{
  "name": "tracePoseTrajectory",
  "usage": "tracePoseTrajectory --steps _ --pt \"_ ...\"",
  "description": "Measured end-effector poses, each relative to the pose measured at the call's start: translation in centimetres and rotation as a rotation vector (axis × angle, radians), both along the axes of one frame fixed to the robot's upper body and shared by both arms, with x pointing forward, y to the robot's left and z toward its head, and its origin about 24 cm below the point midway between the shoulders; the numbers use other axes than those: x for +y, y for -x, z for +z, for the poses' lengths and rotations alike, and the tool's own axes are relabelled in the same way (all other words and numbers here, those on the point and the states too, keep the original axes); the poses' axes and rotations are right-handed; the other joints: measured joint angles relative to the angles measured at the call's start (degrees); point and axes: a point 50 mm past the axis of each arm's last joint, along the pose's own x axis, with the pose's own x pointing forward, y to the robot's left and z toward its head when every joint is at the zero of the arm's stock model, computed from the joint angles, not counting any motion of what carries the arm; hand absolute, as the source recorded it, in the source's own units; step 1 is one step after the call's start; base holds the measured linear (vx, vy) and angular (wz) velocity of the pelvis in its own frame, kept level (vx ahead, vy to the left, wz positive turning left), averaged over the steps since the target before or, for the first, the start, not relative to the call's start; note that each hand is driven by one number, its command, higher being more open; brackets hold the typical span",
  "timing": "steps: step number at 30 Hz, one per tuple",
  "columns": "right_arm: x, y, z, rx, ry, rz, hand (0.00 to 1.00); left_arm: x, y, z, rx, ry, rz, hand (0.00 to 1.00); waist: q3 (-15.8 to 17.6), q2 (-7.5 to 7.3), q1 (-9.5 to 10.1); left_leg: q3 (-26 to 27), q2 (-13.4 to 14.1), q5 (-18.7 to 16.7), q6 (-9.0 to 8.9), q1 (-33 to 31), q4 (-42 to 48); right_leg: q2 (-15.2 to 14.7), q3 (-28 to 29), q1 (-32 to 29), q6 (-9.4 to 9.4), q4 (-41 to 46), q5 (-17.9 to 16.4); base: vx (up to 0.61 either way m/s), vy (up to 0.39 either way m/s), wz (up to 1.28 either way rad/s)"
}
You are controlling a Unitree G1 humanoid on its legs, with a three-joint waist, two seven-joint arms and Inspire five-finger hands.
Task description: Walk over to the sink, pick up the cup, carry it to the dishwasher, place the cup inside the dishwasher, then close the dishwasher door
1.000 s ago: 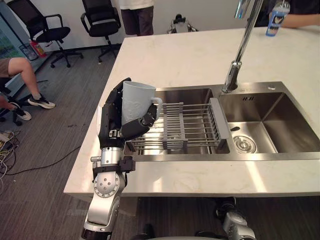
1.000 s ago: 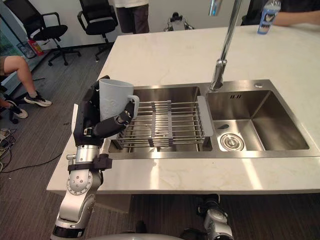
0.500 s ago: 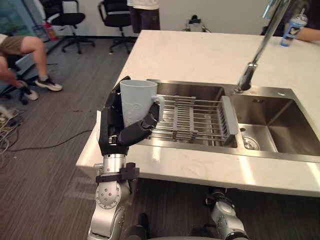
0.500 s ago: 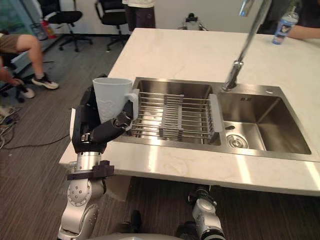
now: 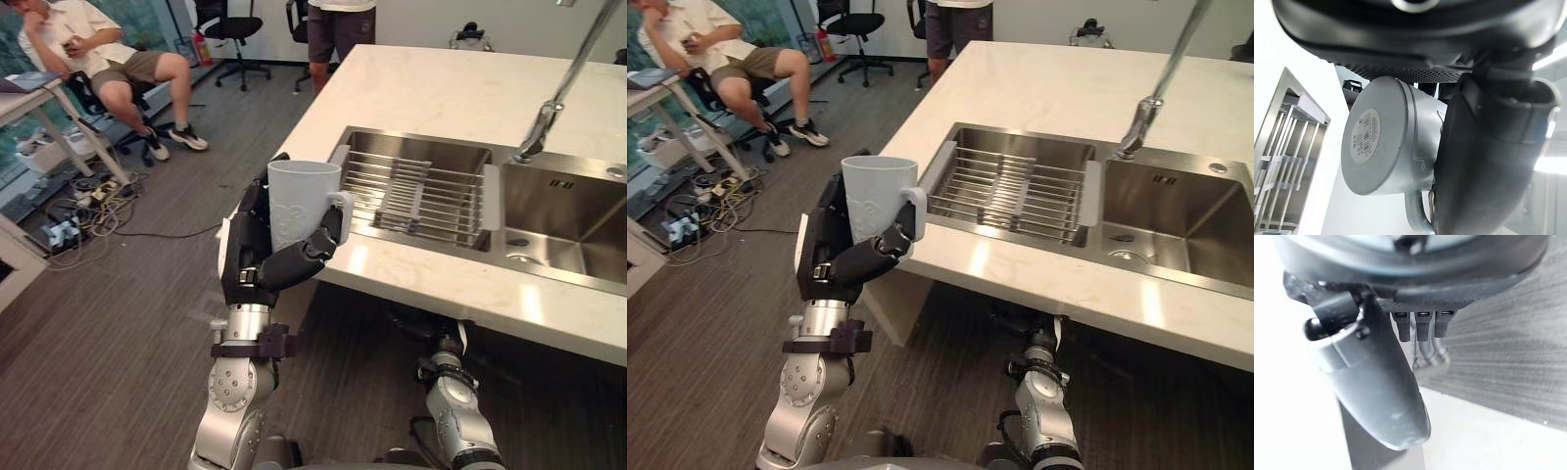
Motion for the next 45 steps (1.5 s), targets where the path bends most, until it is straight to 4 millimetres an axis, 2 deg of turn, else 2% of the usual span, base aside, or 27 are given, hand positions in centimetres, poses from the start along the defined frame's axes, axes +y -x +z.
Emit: tracePoseTrajectory --steps 1,2,3,6,11,15,18,19,21,25,28,29,30,33,36,38,39,40,41,42,43,44,45 --pt "-0.2 -0.2 0.0 -0.002 0.003 -0.003 0.90 -0.2 -0.2 0.1 -0.005 0.001 -0.006 0.30 -0.69 0.81 -0.10 -0.22 -0.28 0.33 -1.78 0.88 -4.16 -0.17 -0.14 -1.03 0.71 -0.05 0.46 -0.11 0.222 0.32" --pt "0.1 -0.3 -0.3 0.009 -0.019 -0.014 0.90 -0.2 -0.7 -0.3 0.006 -0.019 -0.008 0.30 -0.88 -0.21 -0.14 0.00 -2.00 2.76 -0.65 1.01 -6.57 -0.85 0.90 -1.32 0.96 -1.43 2.32 -0.09 0.203 0.15" --pt "0.6 -0.2 -0.6 0.020 -0.041 -0.014 0.90 0.0 -1.0 -0.9 0.032 -0.035 0.000 0.30 -0.97 -0.62 -0.11 -0.01 -2.87 3.45 -0.03 1.07 -7.08 -1.32 0.85 -0.67 1.36 -3.17 4.28 -0.07 0.214 0.11" --pt "1.1 -0.2 -0.7 0.023 -0.059 -0.012 0.90 0.5 -1.3 -1.7 0.068 -0.064 0.024 0.30 -1.19 -0.99 -0.07 -0.06 -4.31 4.16 1.08 1.37 -7.60 -1.96 0.68 1.65 2.31 -7.93 7.46 -0.04 0.157 0.05" --pt "1.1 -0.9 -0.5 0.014 -0.056 -0.009 0.90 0.7 -1.3 -1.7 0.068 -0.081 0.021 0.30 -1.53 -1.43 -0.29 -0.01 -4.78 5.29 1.65 1.85 -8.89 -1.75 0.69 3.07 1.99 -11.36 10.04 -0.05 0.036 -0.01" --pt "0.8 -0.2 -1.9 0.084 -0.053 -0.003 0.90 0.7 -1.3 -1.8 0.068 -0.082 0.021 0.30 -1.64 -1.63 -0.45 -0.03 -4.68 7.45 1.55 3.37 -12.07 -1.12 0.65 3.66 1.48 -12.51 11.00 -0.06 -0.032 -0.01" --pt "0.9 1.6 -4.4 0.214 -0.060 0.008 0.90 1.0 -1.2 -1.9 0.073 -0.083 0.029 0.30 -1.80 -1.79 -0.40 -0.01 -4.43 9.19 1.21 4.57 -14.60 -0.31 0.63 4.14 1.35 -13.43 11.66 -0.08 -0.043 -0.01" --pt "1.0 3.0 -5.6 0.287 -0.070 0.012 0.90 1.3 -1.1 -2.1 0.084 -0.082 0.045 0.30 -1.85 -1.84 -0.32 -0.06 -4.14 9.92 0.93 5.31 -15.73 0.20 0.50 4.75 1.44 -14.14 12.01 -0.07 -0.052 0.00" --pt "1.0 4.0 -6.3 0.332 -0.078 0.015 0.90 1.7 -1.1 -2.3 0.093 -0.084 0.057 0.30 -1.85 -1.87 -0.31 -0.18 -3.89 10.26 0.72 5.55 -16.13 0.52 0.39 5.18 1.56 -14.45 12.09 -0.08 -0.049 0.02" --pt "1.0 4.5 -6.5 0.353 -0.058 0.035 0.90 2.4 -1.0 -2.5 0.106 -0.085 0.089 0.30 -2.38 -2.42 -0.28 -0.54 -3.28 10.97 0.37 5.68 -16.73 1.20 0.07 5.47 1.56 -14.96 12.40 -0.05 -0.035 0.03" --pt "-0.8 5.2 -6.6 0.366 -0.011 0.033 0.90 3.2 -1.1 -2.6 0.109 -0.094 0.122 0.30 -2.71 -3.02 -0.25 -0.77 -2.98 11.15 0.22 5.81 -16.54 1.53 -0.27 5.92 1.51 -15.05 12.48 -0.02 -0.023 0.07" --pt "-2.0 6.0 -6.8 0.394 0.025 0.029 0.90 3.5 -1.2 -2.6 0.113 -0.094 0.135 0.30 -2.70 -3.04 -0.26 -1.09 -3.04 11.23 0.25 6.06 -16.36 1.48 -0.59 6.58 1.51 -15.11 12.47 0.01 -0.005 0.21" --pt "-3.8 7.8 -7.1 0.440 0.076 0.004 0.90 4.1 -1.3 -2.9 0.125 -0.093 0.167 0.30 -2.70 -3.05 -0.29 -1.95 -3.11 11.23 0.25 6.69 -16.25 1.43 -1.10 7.62 1.38 -15.09 12.35 0.01 -0.002 0.23" --pt "-5.5 11.5 -7.7 0.534 0.110 -0.039 0.90 6.1 -1.2 -3.1 0.138 -0.111 0.264 0.30 -2.66 -3.21 -0.62 -2.39 -2.98 11.19 0.24 6.95 -16.29 1.43 -1.77 8.07 1.94 -14.39 10.94 -0.02 -0.007 0.13" --pt "-5.5 12.6 -8.0 0.580 0.126 -0.031 0.90 6.9 -1.0 -3.2 0.146 -0.117 0.315 0.30 -2.55 -3.33 -0.79 -4.18 -2.86 10.93 -0.13 5.80 -15.57 1.42 -3.49 8.28 1.55 -13.92 10.15 -0.04 -0.021 0.28" --pt "-5.0 12.1 -8.1 0.568 0.116 -0.024 0.90 6.7 -0.9 -3.2 0.143 -0.125 0.310 0.30 -2.56 -3.22 -0.79 -6.86 -2.96 10.10 0.15 2.46 -14.69 1.04 -7.67 7.65 1.78 -13.42 9.65 -0.07 -0.027 0.94" --pt "-4.8 11.8 -8.0 0.558 0.112 -0.027 0.90 6.7 -0.9 -3.2 0.143 -0.126 0.311 0.30 -2.54 -3.27 -0.82 -6.19 -2.86 9.59 1.20 1.57 -14.85 0.72 -9.73 7.41 2.09 -13.45 9.74 -0.06 -0.044 1.35" --pt "-4.6 11.1 -7.8 0.537 0.109 -0.027 0.90 6.7 -0.9 -3.1 0.142 -0.126 0.313 0.30 -2.15 -3.94 -0.83 -1.83 -2.56 8.51 5.00 0.48 -15.63 -0.57 -13.23 7.22 2.23 -13.68 10.00 -0.02 -0.017 1.62" --pt "-4.6 10.4 -7.6 0.515 0.114 -0.028 0.90 6.6 -0.9 -3.1 0.145 -0.119 0.313 0.30 -1.59 -4.65 -0.92 5.74 -1.34 7.39 6.69 -1.56 -13.38 -2.49 -17.43 7.21 1.32 -13.50 10.12 0.00 0.054 2.02" --pt "-4.7 9.9 -7.4 0.503 0.118 -0.029 0.90 6.3 -1.0 -3.2 0.147 -0.108 0.307 0.30 -1.36 -4.16 -1.42 14.18 0.82 6.72 7.95 -3.90 -7.57 -3.53 -21.09 7.24 0.63 -11.99 9.61 0.01 0.099 1.81" --pt "-5.0 9.7 -7.3 0.498 0.128 -0.030 0.90 6.1 -0.9 -3.2 0.150 -0.100 0.301 0.30 -1.30 -3.58 -1.48 19.03 2.08 6.94 8.63 -4.71 -4.37 -3.99 -23.25 7.39 0.18 -10.57 8.90 0.01 0.122 1.98" --pt "-5.7 9.4 -7.0 0.490 0.152 -0.036 0.90 5.6 -1.0 -3.2 0.149 -0.096 0.280 0.30 -1.12 -2.72 -1.63 25.72 2.78 10.06 10.56 -5.49 -2.29 -4.92 -27.76 8.22 0.46 -7.00 6.69 0.01 0.117 2.14" --pt "-5.8 9.1 -6.7 0.478 0.159 -0.037 0.90 5.3 -1.0 -3.0 0.139 -0.103 0.259 0.30 -0.89 -2.89 -1.58 25.38 1.25 10.28 9.90 -5.39 -3.94 -6.41 -30.73 9.46 1.39 -5.61 5.46 0.01 0.121 2.02"
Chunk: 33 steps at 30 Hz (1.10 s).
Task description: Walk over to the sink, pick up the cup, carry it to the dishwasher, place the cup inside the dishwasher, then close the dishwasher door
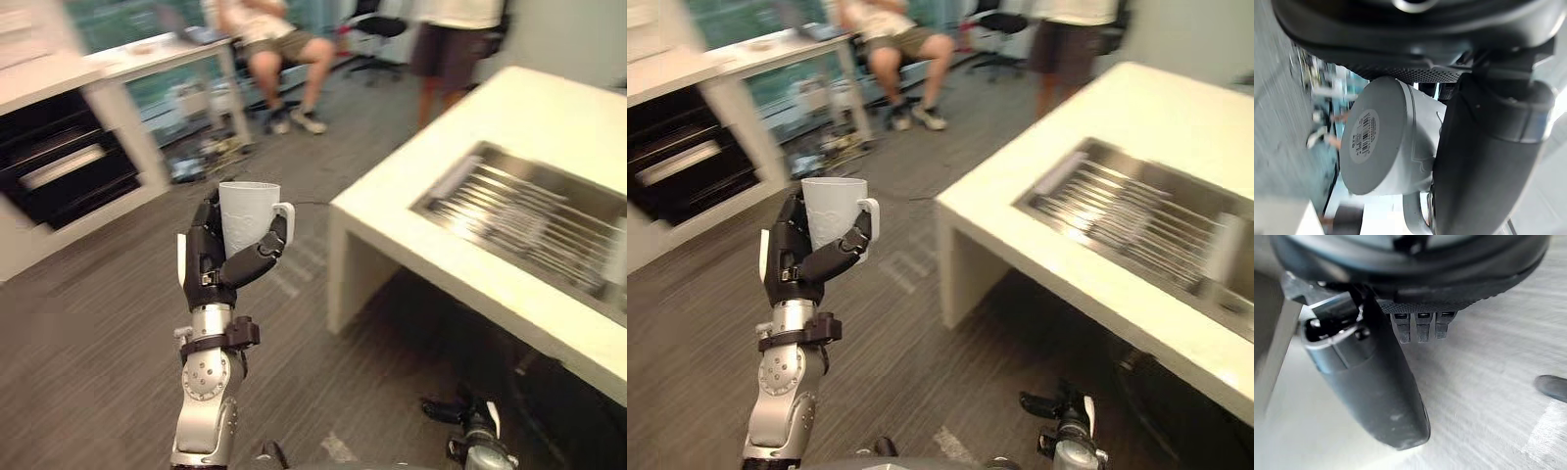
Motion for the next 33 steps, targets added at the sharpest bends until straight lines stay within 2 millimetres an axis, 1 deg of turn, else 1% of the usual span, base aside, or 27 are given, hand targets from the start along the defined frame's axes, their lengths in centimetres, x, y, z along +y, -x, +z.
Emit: tracePoseTrajectory --steps 1,2,3,4,5,6,7,8,9,10,12,13,14,15,16,17,19,20,21,22,23,24,25,26,30,32,33 --pt "0.0 -0.4 0.1 -0.011 0.001 0.002 0.90 -0.1 0.0 0.1 -0.002 -0.002 -0.007 0.30 -0.01 0.07 0.45 -1.10 -0.81 -0.07 -0.58 -0.04 -1.05 -0.27 -1.42 0.57 0.77 0.29 -0.45 0.00 0.111 1.60" --pt "0.1 -1.3 0.5 -0.038 0.000 0.008 0.90 0.0 0.1 0.0 0.000 -0.005 -0.005 0.30 0.39 -0.36 1.29 -3.31 -2.20 0.37 -2.42 -0.16 -2.23 -1.35 -3.81 1.44 1.62 1.49 -1.13 0.00 0.082 1.11" --pt "0.5 -2.7 0.9 -0.077 -0.008 0.021 0.90 0.3 0.2 -0.1 0.007 -0.002 -0.001 0.30 1.07 -1.31 1.97 -4.60 -3.42 -0.88 -2.91 -0.17 -1.68 -3.75 -5.24 2.10 3.23 4.12 -3.23 -0.01 0.074 0.91" --pt "0.8 -3.3 1.1 -0.094 -0.014 0.029 0.90 0.4 0.3 -0.3 0.012 -0.005 0.000 0.30 1.43 -1.85 2.44 -4.94 -4.06 -1.93 -3.12 -0.20 -0.79 -5.24 -5.53 2.29 3.88 5.99 -4.38 -0.01 0.124 0.65" --pt "1.5 -4.5 1.6 -0.126 -0.021 0.055 0.90 0.5 0.5 -0.5 0.023 -0.005 -0.003 0.30 2.16 -2.84 2.74 -5.57 -5.43 -4.31 -3.03 -0.49 1.94 -8.34 -6.03 2.85 4.64 9.98 -6.23 0.01 0.170 0.53" --pt "2.0 -5.4 2.1 -0.153 -0.013 0.096 0.90 0.5 0.7 -0.8 0.037 -0.006 -0.006 0.30 3.17 -3.13 2.43 -7.11 -6.68 -6.82 -2.64 -0.50 4.88 -11.00 -4.87 3.33 0.70 15.60 -7.02 0.03 0.229 0.70" --pt "2.1 -5.6 2.3 -0.166 -0.007 0.111 0.90 0.4 0.7 -0.9 0.046 -0.002 -0.011 0.30 3.61 -3.07 1.90 -8.64 -7.41 -7.87 -2.40 -0.50 6.47 -12.53 -1.47 2.82 -2.50 19.79 -6.73 0.06 0.192 0.99" --pt "2.3 -5.7 2.4 -0.169 -0.007 0.120 0.90 0.0 0.7 -1.0 0.058 0.000 -0.034 0.30 4.05 -3.62 0.74 -11.37 -8.53 -9.29 -0.93 -0.31 7.94 -13.76 7.20 -0.31 -5.52 26.40 -4.49 0.15 0.189 1.63" --pt "2.6 -5.7 2.3 -0.169 -0.012 0.129 0.90 -0.5 0.7 -0.9 0.051 -0.007 -0.066 0.30 4.47 -3.10 -0.92 -15.94 -10.10 -10.12 -0.39 -0.50 8.28 -10.61 22.80 -5.53 -3.51 32.55 -6.52 0.20 0.148 1.77" --pt "2.7 -5.8 2.4 -0.175 -0.011 0.135 0.90 -0.6 0.7 -0.8 0.046 -0.010 -0.074 0.30 4.68 -3.19 -1.07 -18.13 -10.92 -10.18 -0.28 -0.75 7.87 -7.25 29.25 -8.25 -2.05 32.56 -8.96 0.22 0.129 1.59" --pt "2.9 -5.9 2.5 -0.177 -0.006 0.146 0.90 -0.5 0.7 -0.8 0.045 -0.010 -0.070 0.30 4.77 -3.24 -0.77 -20.96 -12.45 -10.08 -0.43 -0.89 6.86 -2.27 37.25 -12.35 -1.65 30.49 -11.67 0.16 0.067 1.08" --pt "3.1 -5.5 2.5 -0.178 -0.003 0.152 0.90 -0.4 0.7 -0.7 0.044 -0.008 -0.064 0.30 4.76 -3.25 -1.06 -25.21 -14.30 -9.59 -0.84 -0.62 6.35 2.80 45.05 -14.91 -1.24 27.58 -13.42 0.23 0.029 1.31" --pt "3.1 -5.0 2.6 -0.181 -0.001 0.149 0.90 -0.5 0.7 -0.7 0.042 -0.005 -0.066 0.30 4.76 -3.25 -1.24 -27.26 -15.12 -9.56 -0.75 -0.34 6.29 4.84 48.32 -15.61 -0.94 26.82 -13.75 0.30 -0.014 1.90" --pt "3.2 -4.0 2.9 -0.193 0.009 0.143 0.90 -0.9 0.8 -0.5 0.034 0.003 -0.071 0.30 4.84 -3.43 -1.51 -30.67 -16.47 -9.32 -0.17 0.59 6.65 8.13 54.57 -16.18 0.38 25.74 -14.50 0.33 -0.067 1.87" --pt "3.2 -3.3 3.5 -0.220 0.018 0.142 0.90 -1.1 0.9 -0.1 0.019 0.015 -0.078 0.30 4.76 -3.75 -1.37 -32.47 -17.43 -9.61 -0.23 1.73 7.54 9.08 57.59 -16.35 1.29 25.41 -14.92 0.29 -0.084 1.81" --pt "3.3 -3.0 3.8 -0.231 0.023 0.146 0.90 -1.2 0.9 0.1 0.008 0.021 -0.084 0.30 4.68 -4.01 -1.14 -33.06 -17.81 -9.81 -0.53 2.29 7.91 8.94 57.85 -16.36 1.40 25.02 -14.88 0.30 -0.112 1.51" --pt "3.6 -3.1 4.8 -0.274 0.032 0.158 0.90 -1.5 1.3 1.3 -0.045 0.029 -0.098 0.30 4.04 -5.10 -0.30 -34.13 -18.07 -10.90 -2.29 2.83 9.29 7.48 55.42 -16.18 1.68 20.80 -13.36 0.25 -0.114 1.13" --pt "4.0 -3.5 5.3 -0.309 0.027 0.161 0.90 -1.5 1.5 2.1 -0.084 0.031 -0.106 0.30 3.14 -6.51 -0.27 -33.94 -18.02 -11.95 -3.20 2.82 10.11 6.57 54.21 -15.58 1.27 16.32 -8.26 0.26 -0.155 1.07" --pt "4.2 -3.7 5.6 -0.326 0.027 0.168 0.90 -1.7 1.6 2.4 -0.106 0.042 -0.118 0.30 2.33 -6.91 -0.18 -33.94 -16.77 -13.46 -3.44 2.91 11.05 7.23 53.17 -13.90 3.12 14.17 -8.62 0.25 -0.178 0.90" --pt "4.4 -4.1 5.8 -0.336 0.029 0.179 0.90 -1.8 1.7 2.4 -0.110 0.043 -0.122 0.30 1.99 -6.73 0.32 -33.90 -15.61 -13.97 -3.83 2.94 11.38 8.08 52.36 -12.87 2.68 12.55 -8.37 0.25 -0.253 0.35" --pt "4.7 -4.7 6.2 -0.359 0.028 0.197 0.90 -1.8 1.8 2.4 -0.111 0.043 -0.130 0.30 1.24 -6.60 1.57 -33.83 -13.45 -14.76 -4.91 2.97 11.63 9.91 51.76 -11.45 1.29 9.69 -7.35 0.22 -0.262 -0.03" --pt "4.9 -4.9 6.5 -0.380 0.028 0.209 0.90 -2.0 1.8 2.2 -0.102 0.045 -0.140 0.30 0.47 -6.61 2.12 -33.85 -11.89 -15.07 -5.42 3.14 11.29 11.30 51.22 -9.91 0.31 7.28 -6.20 0.18 -0.215 -0.09" --pt "5.0 -5.0 6.6 -0.388 0.029 0.213 0.90 -2.1 1.8 2.1 -0.097 0.049 -0.147 0.30 0.30 -6.61 2.24 -33.87 -11.26 -15.19 -5.61 3.51 10.83 11.88 51.01 -9.23 0.07 6.13 -5.76 0.08 -0.087 -0.02" --pt "4.5 -3.7 4.3 -0.266 0.030 0.238 0.90 -1.8 2.5 -1.9 0.090 0.023 -0.160 0.30 -3.29 -4.92 1.18 -33.51 -9.46 -12.25 -5.52 4.75 5.03 13.83 52.42 -6.24 -1.17 -4.34 1.32 0.00 0.000 0.00" --pt "4.5 -3.7 4.3 -0.266 0.029 0.238 0.90 -1.8 2.5 -1.9 0.091 0.023 -0.160 0.30 -3.21 -5.06 1.16 -33.15 -9.42 -12.25 -5.52 4.94 4.91 13.90 52.78 -6.31 -1.17 -4.45 1.32 0.00 0.000 -0.08" --pt "4.7 -3.7 4.3 -0.267 0.023 0.237 0.90 -1.8 2.5 -1.9 0.091 0.024 -0.159 0.30 -3.23 -5.10 1.66 -31.39 -9.06 -12.23 -5.54 5.67 4.11 14.21 54.30 -6.53 -1.14 -4.51 1.53 0.00 -0.002 -0.35" --pt "4.7 -3.6 4.2 -0.265 0.020 0.235 0.90 -1.9 2.5 -1.9 0.092 0.026 -0.162 0.30 -3.23 -5.10 1.23 -31.14 -9.05 -12.15 -5.62 5.83 3.71 14.16 54.32 -6.51 -1.13 -4.64 1.55 0.00 -0.009 -0.14"
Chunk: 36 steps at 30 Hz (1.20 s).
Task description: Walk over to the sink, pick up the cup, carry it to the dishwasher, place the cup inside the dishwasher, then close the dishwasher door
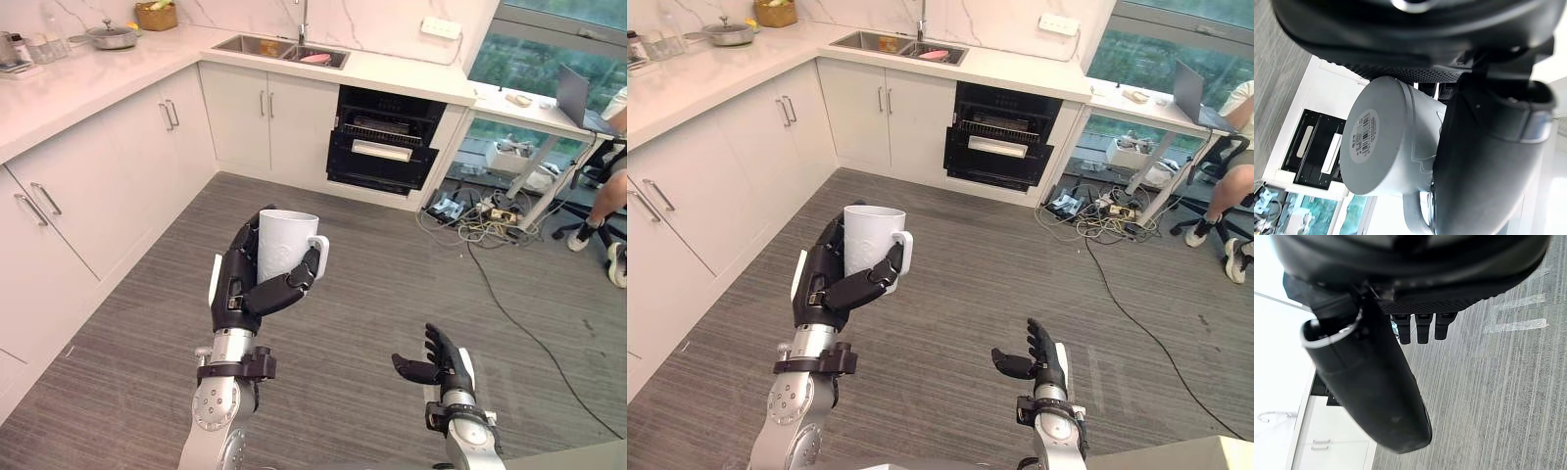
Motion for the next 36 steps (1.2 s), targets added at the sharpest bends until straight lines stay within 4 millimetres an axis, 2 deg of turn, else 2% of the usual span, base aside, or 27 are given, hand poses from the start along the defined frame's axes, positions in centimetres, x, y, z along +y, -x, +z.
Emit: tracePoseTrajectory --steps 6,10,13,14,15,16,17,18,19,20,21,22,24,26,27,28,29,30,31,32,33,34,35,36 --pt "0.1 0.2 -0.6 0.028 -0.001 -0.023 0.90 -0.4 -0.8 -1.0 0.037 -0.001 -0.014 0.30 -0.01 -0.10 -0.92 -0.26 -0.09 0.96 -0.53 0.49 -1.35 -0.46 -1.99 0.41 -0.26 -1.52 0.30 0.03 -0.029 0.07" --pt "-0.1 -1.6 -0.3 0.005 0.016 -0.030 0.90 0.4 -1.7 -0.6 0.031 0.006 0.041 0.30 2.02 0.23 -1.48 -0.44 0.08 0.39 -1.39 -1.78 1.60 -0.99 -5.34 0.49 -0.33 -1.23 0.39 -0.01 -0.025 0.27" --pt "-0.3 -3.2 0.7 -0.043 0.033 -0.020 0.90 1.5 -1.7 0.0 0.007 0.029 0.107 0.30 3.60 0.14 -0.44 0.57 0.33 -0.76 0.27 -3.07 2.91 -1.20 -6.38 -1.13 0.35 0.72 -0.68 -0.06 0.033 0.09" --pt "-0.4 -3.8 1.1 -0.061 0.037 -0.017 0.90 2.0 -1.6 0.1 0.003 0.036 0.136 0.30 4.33 0.08 -0.03 0.65 -0.19 -2.02 0.36 -3.61 3.86 -2.60 -8.63 -2.64 0.79 4.51 -3.68 -0.06 0.082 -0.01" --pt "-0.4 -4.1 1.2 -0.069 0.040 -0.017 0.90 2.3 -1.5 0.2 -0.002 0.035 0.147 0.30 4.82 -0.09 0.10 0.63 -0.81 -2.71 1.11 -3.82 4.54 -3.94 -10.35 -3.78 1.29 7.44 -5.19 -0.07 0.124 0.19" --pt "-0.5 -4.3 1.4 -0.076 0.046 -0.019 0.90 2.6 -1.3 0.6 -0.014 0.033 0.161 0.30 5.74 -0.78 0.02 0.19 -2.69 -4.09 3.25 -3.93 5.38 -6.57 -12.11 -6.04 2.18 14.04 -8.13 -0.03 0.120 0.38" --pt "-0.5 -4.3 1.4 -0.074 0.051 -0.021 0.90 2.6 -1.1 0.8 -0.025 0.031 0.162 0.30 6.18 -1.47 -0.13 -0.39 -4.43 -4.59 4.12 -3.70 5.42 -8.41 -12.40 -7.57 2.21 18.90 -10.45 0.02 0.096 0.51" --pt "-0.6 -4.3 1.4 -0.072 0.058 -0.026 0.90 2.5 -1.0 1.2 -0.041 0.034 0.159 0.30 7.00 -1.35 0.01 -1.31 -5.34 -5.35 5.76 -3.04 5.38 -9.52 -11.76 -10.51 1.90 26.27 -10.58 0.13 0.066 0.44" --pt "-0.5 -4.4 1.3 -0.071 0.054 -0.025 0.90 2.5 -1.0 1.4 -0.050 0.033 0.160 0.30 7.48 -1.12 -0.14 -2.01 -5.42 -5.37 6.18 -2.50 5.29 -9.57 -11.60 -12.36 0.99 30.58 -9.89 0.15 0.043 0.38" --pt "-0.4 -4.3 1.2 -0.065 0.050 -0.026 0.90 2.5 -1.0 1.6 -0.055 0.032 0.157 0.30 7.73 -0.98 -0.38 -2.88 -5.37 -5.38 6.84 -2.07 5.27 -9.13 -11.87 -13.57 0.22 32.49 -10.89 0.23 0.015 0.43" --pt "-0.1 -4.1 0.9 -0.052 0.044 -0.019 0.90 2.3 -0.9 1.9 -0.074 0.034 0.149 0.30 8.11 -0.45 -0.30 -4.33 -4.41 -6.43 6.82 -1.07 5.04 -7.28 -12.01 -16.02 -0.15 32.37 -12.14 0.21 -0.012 0.38" --pt "0.0 -4.2 1.0 -0.054 0.044 -0.014 0.90 2.3 -0.9 2.0 -0.080 0.035 0.148 0.30 8.16 -0.37 -0.31 -4.91 -4.14 -6.82 6.72 -0.66 4.81 -6.65 -12.21 -17.19 -0.17 31.73 -12.14 0.39 -0.053 0.46" --pt "-0.2 -4.2 1.0 -0.054 0.052 -0.014 0.90 1.6 -1.2 1.9 -0.078 0.024 0.105 0.30 8.53 0.06 -0.77 -7.28 -3.47 -6.99 5.40 2.47 2.33 -4.12 -11.98 -20.00 0.36 25.50 -11.31 0.41 -0.098 0.52" --pt "-0.7 -4.3 1.4 -0.065 0.070 -0.014 0.90 0.6 -1.4 1.8 -0.075 0.027 0.062 0.30 8.77 0.45 -1.58 -9.80 -2.88 -7.05 3.40 6.31 -0.26 -2.55 -12.03 -22.64 0.18 20.15 -7.80 0.49 -0.158 0.63" --pt "-1.0 -4.4 1.6 -0.072 0.082 -0.013 0.90 0.1 -1.7 1.8 -0.076 0.032 0.039 0.30 8.80 0.51 -2.12 -11.13 -2.49 -7.34 2.62 8.25 -1.41 -2.09 -12.01 -23.69 -0.37 17.43 -3.92 0.55 -0.207 0.89" --pt "-1.5 -4.4 1.8 -0.076 0.099 -0.010 0.90 -0.7 -2.0 1.8 -0.076 0.035 0.006 0.30 8.77 1.23 -3.14 -13.20 -1.80 -7.91 1.28 10.27 -2.27 -1.86 -12.03 -23.40 -0.97 15.86 3.43 0.69 -0.276 0.93" --pt "-2.0 -4.5 2.0 -0.077 0.116 -0.006 0.90 -1.5 -2.2 1.7 -0.073 0.042 -0.025 0.30 8.39 3.29 -3.13 -14.02 0.01 -8.20 -0.28 11.07 -2.23 -1.45 -13.76 -23.09 -1.32 19.07 3.16 0.69 -0.284 0.87" --pt "-2.0 -4.4 1.9 -0.068 0.114 -0.004 0.90 -1.9 -2.3 1.7 -0.074 0.044 -0.046 0.30 8.41 3.59 -3.38 -14.26 0.44 -7.17 -1.91 11.27 -0.91 -2.05 -15.14 -23.12 -2.07 22.55 0.17 0.57 -0.244 0.63" --pt "-1.9 -4.1 1.7 -0.055 0.110 -0.002 0.90 -2.3 -2.3 1.7 -0.067 0.049 -0.062 0.30 8.41 3.69 -3.57 -14.21 0.75 -6.25 -2.86 11.36 1.09 -2.21 -16.17 -22.23 -2.75 24.25 -1.29 0.44 -0.217 0.84" --pt "-1.8 -2.8 1.0 -0.019 0.098 0.004 0.90 -3.0 -2.2 1.5 -0.050 0.061 -0.089 0.30 8.62 4.13 -3.94 -13.82 1.58 -3.75 -6.06 10.05 10.16 -2.01 -18.94 -17.61 -3.68 24.35 -3.51 0.56 -0.287 1.05" --pt "-1.5 -1.2 0.6 0.000 0.084 0.010 0.90 -3.6 -2.0 1.5 -0.052 0.073 -0.120 0.30 8.52 4.87 -3.58 -12.13 3.74 1.88 -7.47 4.29 26.30 -0.62 -20.62 -11.07 -4.11 20.63 -4.84 0.55 -0.283 0.96" --pt "-1.2 -0.5 0.6 0.001 0.077 0.013 0.90 -3.6 -1.9 1.7 -0.063 0.075 -0.128 0.30 8.43 5.01 -3.05 -10.33 5.06 4.48 -7.45 0.97 34.53 0.43 -20.28 -8.15 -4.28 18.38 -5.62 0.51 -0.256 0.53" --pt "-0.6 -0.1 0.6 0.001 0.064 0.021 0.90 -3.4 -1.6 2.2 -0.088 0.084 -0.123 0.30 8.46 4.99 -2.28 -7.07 7.30 4.16 -5.84 -3.37 44.18 2.07 -19.48 -3.70 -4.71 15.02 -7.12 0.49 -0.230 -0.02" --pt "0.0 0.1 0.4 0.005 0.049 0.031 0.90 -3.1 -1.5 2.6 -0.108 0.088 -0.113 0.30 8.57 5.63 -1.30 -3.52 10.53 2.24 -3.30 -8.43 53.08 4.19 -18.69 0.79 -5.08 11.36 -7.80 0.47 -0.216 -0.16"
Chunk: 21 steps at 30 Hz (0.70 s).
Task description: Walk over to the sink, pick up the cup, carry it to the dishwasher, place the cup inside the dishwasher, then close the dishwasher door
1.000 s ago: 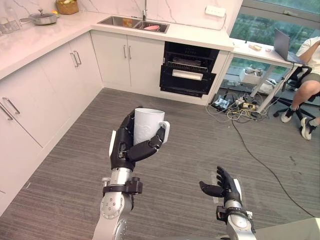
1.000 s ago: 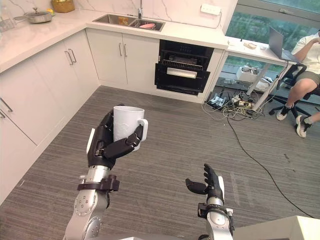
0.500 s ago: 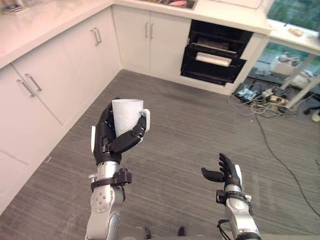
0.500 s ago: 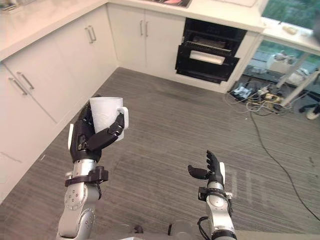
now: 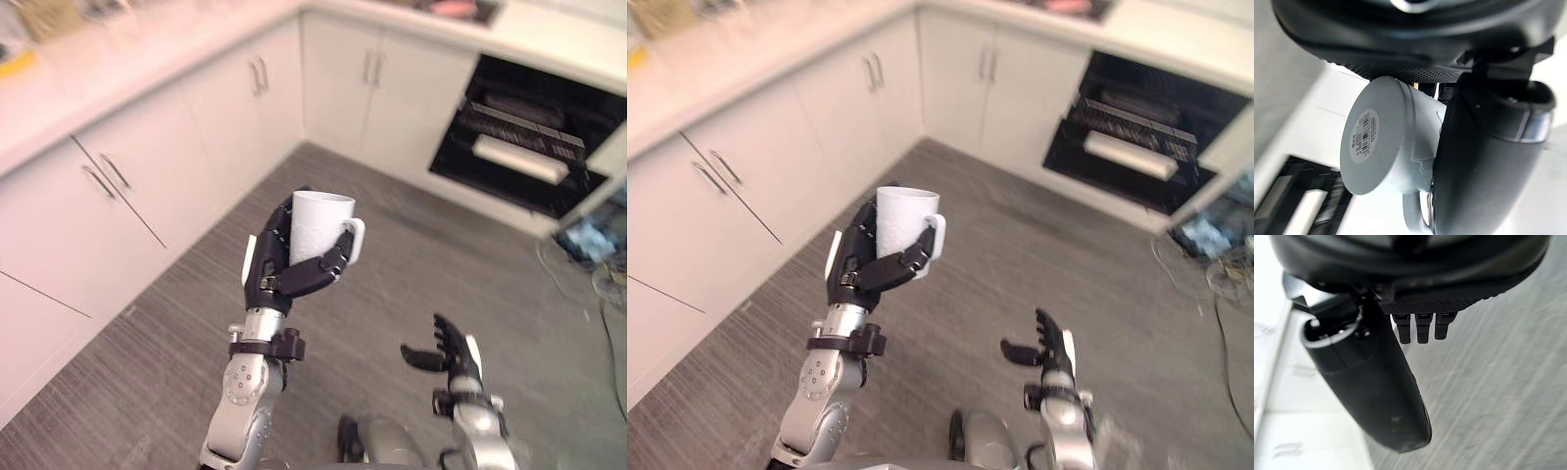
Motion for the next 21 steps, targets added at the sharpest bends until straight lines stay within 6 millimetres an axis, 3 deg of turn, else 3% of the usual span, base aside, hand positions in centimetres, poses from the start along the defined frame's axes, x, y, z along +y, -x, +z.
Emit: tracePoseTrajectory --steps 2,4,6,7,8,9,10,11,12,13,14,15,16,17,18,19,21 --pt "0.8 0.2 -0.3 0.010 -0.021 0.009 0.90 0.5 0.1 0.1 -0.003 0.001 0.019 0.30 -0.07 -0.05 1.80 4.90 3.23 -2.68 2.87 -6.25 3.30 1.26 1.64 5.21 -0.67 -3.71 -0.48 0.45 -0.181 -0.40" --pt "1.1 0.1 -0.5 0.016 -0.028 0.016 0.90 1.1 0.3 -0.2 0.011 0.006 0.049 0.30 -0.01 -0.46 3.03 8.94 4.21 -5.33 2.48 -11.73 -3.13 1.08 3.91 8.88 -0.66 -7.20 -0.48 0.49 -0.092 -0.51" --pt "0.9 -0.7 -1.3 0.054 -0.021 0.024 0.90 2.0 0.2 -0.6 0.029 0.004 0.094 0.30 0.17 -0.92 3.52 9.92 0.51 -5.50 0.72 -13.74 -26.03 -0.87 6.66 12.25 -0.41 -9.83 -0.77 0.44 0.060 -0.55" --pt "0.7 -0.8 -1.4 0.062 -0.016 0.024 0.90 2.2 0.2 -0.7 0.033 0.004 0.102 0.30 0.20 -1.00 3.71 9.48 -0.74 -4.27 -0.37 -13.64 -32.89 -1.54 7.37 12.90 -0.40 -10.45 -0.93 0.45 0.127 -0.63" --pt "0.2 -1.0 -1.6 0.073 -0.002 0.023 0.90 2.4 0.2 -0.8 0.038 0.007 0.118 0.30 0.11 -0.83 3.90 8.41 -2.56 -0.35 -1.83 -13.52 -45.96 -2.50 9.01 14.29 -0.13 -11.81 -1.09 0.48 0.169 -0.73" --pt "-0.1 -1.0 -1.6 0.081 0.012 0.021 0.90 2.5 0.2 -0.7 0.037 0.011 0.133 0.30 0.05 -0.61 4.20 7.67 -3.26 2.74 -2.41 -13.38 -53.76 -3.00 10.76 15.81 1.88 -12.36 -2.26 0.49 0.191 -0.71" --pt "-0.3 -1.0 -1.7 0.085 0.017 0.018 0.90 2.6 0.2 -0.7 0.038 0.012 0.141 0.30 0.14 -0.77 4.23 7.17 -3.59 5.12 -2.18 -13.43 -54.41 -3.43 11.44 16.96 3.23 -12.42 -3.29 0.54 0.232 -0.63" --pt "-0.4 -0.6 -2.0 0.101 0.019 0.006 0.90 2.7 0.2 -1.0 0.053 0.005 0.148 0.30 -0.31 -1.39 4.07 6.65 -5.03 11.01 0.62 -12.85 -51.72 -5.07 12.55 19.08 4.90 -12.38 -4.55 0.57 0.263 -0.44" --pt "-0.9 -0.3 -2.1 0.110 0.027 -0.015 0.90 2.7 0.4 -1.3 0.070 0.002 0.148 0.30 -1.54 -1.80 3.68 6.79 -5.53 14.23 3.49 -14.02 -48.15 -6.21 13.68 19.02 5.79 -10.51 -5.06 0.59 0.277 -0.32" --pt "-1.0 -0.3 -2.1 0.108 0.028 -0.024 0.90 2.6 0.4 -1.4 0.071 -0.002 0.138 0.30 -1.76 -2.45 3.41 7.06 -6.12 12.56 3.78 -14.83 -45.19 -7.11 13.89 18.39 6.51 -8.24 -5.49 0.60 0.279 -0.09" --pt "-1.2 -0.2 -2.0 0.107 0.036 -0.042 0.90 2.5 0.4 -1.5 0.079 -0.013 0.127 0.30 -1.92 -3.58 2.85 7.58 -7.40 8.78 4.55 -15.02 -41.82 -8.63 14.48 15.73 6.80 -0.91 -5.66 0.50 0.209 0.06" --pt "-1.3 -0.2 -2.0 0.107 0.036 -0.050 0.90 2.5 0.4 -1.6 0.083 -0.027 0.119 0.30 -2.06 -4.30 2.63 8.07 -8.13 7.14 4.97 -14.47 -41.00 -9.30 14.89 13.69 7.30 4.25 -5.35 0.64 0.236 0.08" --pt "-1.2 -0.3 -1.9 0.097 0.025 -0.066 0.90 2.4 0.5 -1.7 0.085 -0.057 0.095 0.30 -1.87 -6.00 2.16 9.04 -10.12 4.17 5.73 -12.01 -40.32 -10.92 15.16 9.61 12.00 15.84 -2.40 0.63 0.219 0.15" --pt "-0.9 -0.6 -1.8 0.081 0.010 -0.086 0.90 2.4 0.4 -2.0 0.096 -0.093 0.075 0.30 -2.00 -6.65 1.02 8.94 -11.53 1.56 6.45 -8.88 -40.94 -11.99 15.26 4.86 15.98 28.06 6.34 0.62 0.214 0.12" --pt "-0.7 -0.9 -1.6 0.071 0.007 -0.085 0.90 2.5 0.4 -2.1 0.100 -0.103 0.074 0.30 -2.02 -6.69 0.90 9.20 -11.65 0.55 6.68 -7.23 -41.23 -12.31 15.31 2.43 14.91 32.91 5.97 0.81 0.236 -0.27" --pt "0.3 -2.1 -0.5 0.002 -0.004 -0.053 0.90 2.2 0.4 -2.2 0.113 -0.095 0.082 0.30 -1.60 -5.86 0.89 10.65 -11.11 -2.86 7.45 0.15 -44.25 -12.21 13.36 -5.72 7.08 43.28 0.03 0.67 0.173 -0.48" --pt "1.4 -3.0 0.7 -0.067 -0.021 -0.028 0.90 1.5 0.4 -2.0 0.100 -0.103 0.060 0.30 -1.60 -5.19 0.74 11.73 -10.06 -4.10 6.94 6.23 -47.94 -10.98 10.16 -11.58 5.12 42.85 -3.15 0.53 0.113 -0.49"
